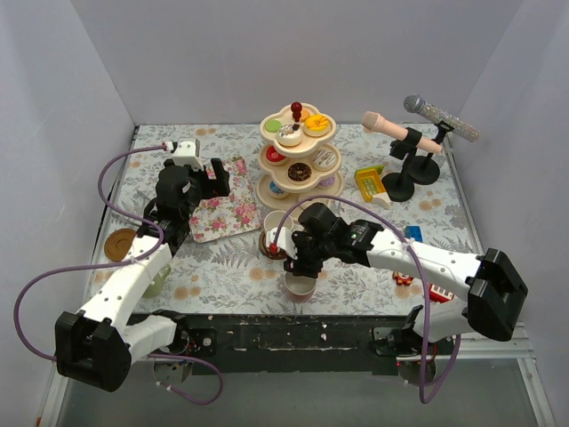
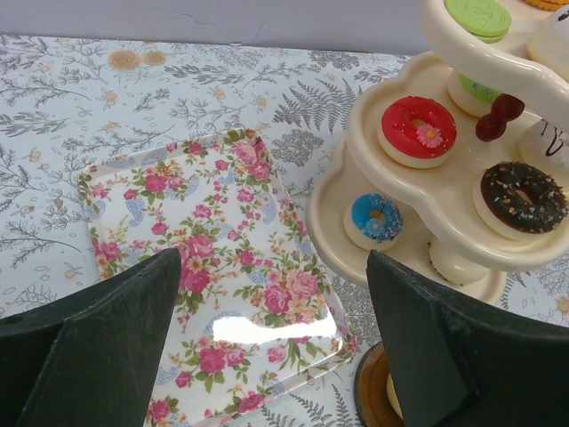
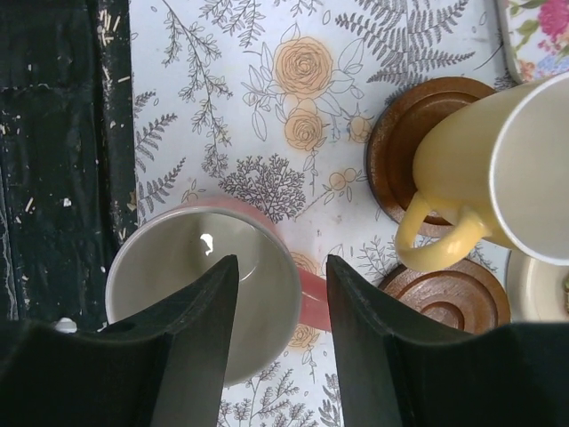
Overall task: Serve the afternoon tea
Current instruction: Pick up the cup at the center of the board.
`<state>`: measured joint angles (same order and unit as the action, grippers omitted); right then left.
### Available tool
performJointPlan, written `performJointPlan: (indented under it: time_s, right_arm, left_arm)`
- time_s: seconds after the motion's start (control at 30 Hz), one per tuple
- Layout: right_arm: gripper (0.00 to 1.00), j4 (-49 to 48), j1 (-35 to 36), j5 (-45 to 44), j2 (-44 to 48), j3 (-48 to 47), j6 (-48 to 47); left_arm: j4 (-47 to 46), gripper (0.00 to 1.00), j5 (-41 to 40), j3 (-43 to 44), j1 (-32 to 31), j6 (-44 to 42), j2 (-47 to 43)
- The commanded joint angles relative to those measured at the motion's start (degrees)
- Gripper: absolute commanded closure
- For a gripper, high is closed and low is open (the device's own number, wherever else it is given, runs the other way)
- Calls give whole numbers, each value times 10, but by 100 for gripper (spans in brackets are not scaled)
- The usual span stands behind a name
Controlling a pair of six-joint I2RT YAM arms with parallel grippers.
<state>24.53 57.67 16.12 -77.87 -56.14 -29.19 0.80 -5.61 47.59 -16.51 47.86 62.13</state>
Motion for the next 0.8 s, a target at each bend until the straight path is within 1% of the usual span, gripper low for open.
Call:
performJointPlan:
  time_s: [0.0,0.1,0.2,0.37,0.4,0.43,0.47,0.5,0.6,0.7,0.77]
  right_arm:
    - [48,17,7,16,-18,-29,-15]
    - [51,25,11,16,-38,-38,-16]
    - [56,29,17,15,-46,-41,-17]
    - [76,39,22,1,-45,-41,-13]
    - [82,42,22,-2,-41,-42,-11]
    - [91,46,22,-6,-39,-42,-8]
    - [97,51,22,-7,-34,-44,-2]
    - [99,53,22,-10,-30,-44,5]
    - [99,65,22,-34,-8,-49,46]
    - [99,70,21,-37,34,-44,84]
    - [99,63,20,-71,67,-40,131]
  left_arm:
    - [-12,14,-12,-3,3,-9,-22]
    - [-13,14,-15,-4,3,-10,-23]
    - [-13,14,-18,-7,3,-10,-27]
    - [-15,14,-24,-8,3,-15,-25]
    - [-15,14,-25,-9,3,-15,-25]
    - [-16,14,-25,-9,3,-16,-25]
    - [-16,14,-25,-10,3,-16,-25]
    - [-15,14,-25,-10,3,-17,-25]
    - [-17,14,-29,-10,3,-20,-24]
    - [-17,14,-29,-12,3,-19,-24]
    - [-17,14,-27,-11,3,-19,-24]
